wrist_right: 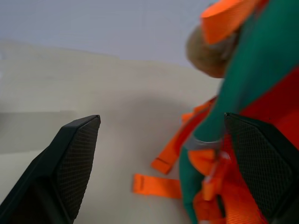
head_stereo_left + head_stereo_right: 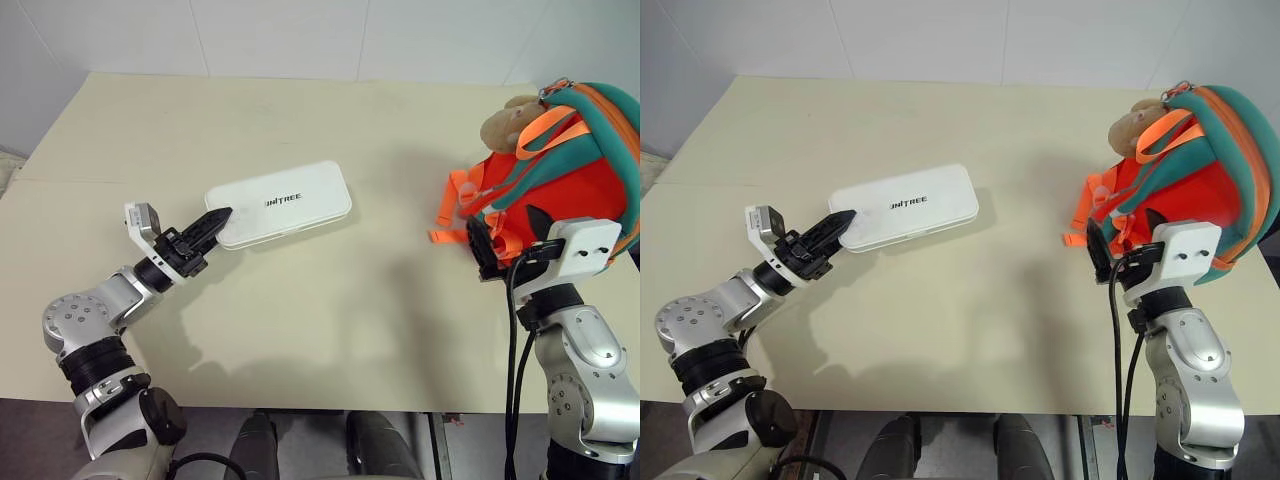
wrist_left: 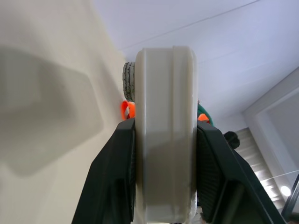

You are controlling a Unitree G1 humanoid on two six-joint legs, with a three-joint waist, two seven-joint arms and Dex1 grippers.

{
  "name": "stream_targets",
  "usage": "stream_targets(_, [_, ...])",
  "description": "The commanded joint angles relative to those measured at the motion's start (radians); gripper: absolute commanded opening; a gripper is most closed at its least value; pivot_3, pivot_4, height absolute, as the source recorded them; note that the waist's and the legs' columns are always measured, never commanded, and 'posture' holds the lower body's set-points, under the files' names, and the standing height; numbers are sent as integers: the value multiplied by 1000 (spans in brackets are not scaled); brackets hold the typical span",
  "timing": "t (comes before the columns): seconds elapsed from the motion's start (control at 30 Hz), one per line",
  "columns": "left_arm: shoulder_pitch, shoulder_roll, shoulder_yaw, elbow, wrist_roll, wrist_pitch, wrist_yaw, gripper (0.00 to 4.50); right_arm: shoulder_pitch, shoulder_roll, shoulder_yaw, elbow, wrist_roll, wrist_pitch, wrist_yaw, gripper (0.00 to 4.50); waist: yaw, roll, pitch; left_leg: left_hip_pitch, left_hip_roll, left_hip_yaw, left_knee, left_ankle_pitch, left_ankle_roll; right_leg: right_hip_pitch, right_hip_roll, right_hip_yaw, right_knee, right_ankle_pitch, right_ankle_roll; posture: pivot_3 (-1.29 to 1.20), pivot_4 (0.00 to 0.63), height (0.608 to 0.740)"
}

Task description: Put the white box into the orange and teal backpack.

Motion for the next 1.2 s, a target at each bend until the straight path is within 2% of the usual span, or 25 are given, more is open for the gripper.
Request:
stream_targets(0.03, [4, -11, 15, -49, -81, -9, 31, 1319, -29, 10, -41, 15, -19, -38, -61, 4500, -1, 0, 0, 0, 0, 0, 0, 0, 0, 0, 0, 0, 0, 0, 0, 0, 150, 740])
stream_targets(0.43, [30, -23, -24, -80, -188, -40, 106, 1318, -224, 17, 1, 333, -84, -201, -106, 4500, 0, 0, 0, 0, 0, 0, 0, 0, 0, 0, 0, 0, 0, 0, 0, 0, 150, 740])
stream_targets(0.8, [84, -28, -59, -123, -299, -88, 162, 1318, -466, 32, 32, 689, -152, -340, -183, 4500, -3, 0, 0, 0, 0, 0, 0, 1, -1, 0, 0, 0, -1, 0, 0, 0, 150, 740])
stream_targets(0.9, [99, -25, -72, -133, -325, -107, 177, 1318, -482, 32, 49, 719, -148, -359, -166, 3869, -3, 0, 0, 0, 0, 0, 0, 1, -1, 0, 0, 0, -1, 0, 0, 0, 150, 740])
stream_targets(1.2, [150, -17, -104, -166, -401, -168, 213, 1318, -506, 28, 48, 725, -128, -350, -161, 732, -6, 0, 0, 0, 0, 0, 0, 1, -1, 0, 0, 0, -1, 0, 0, 0, 150, 740])
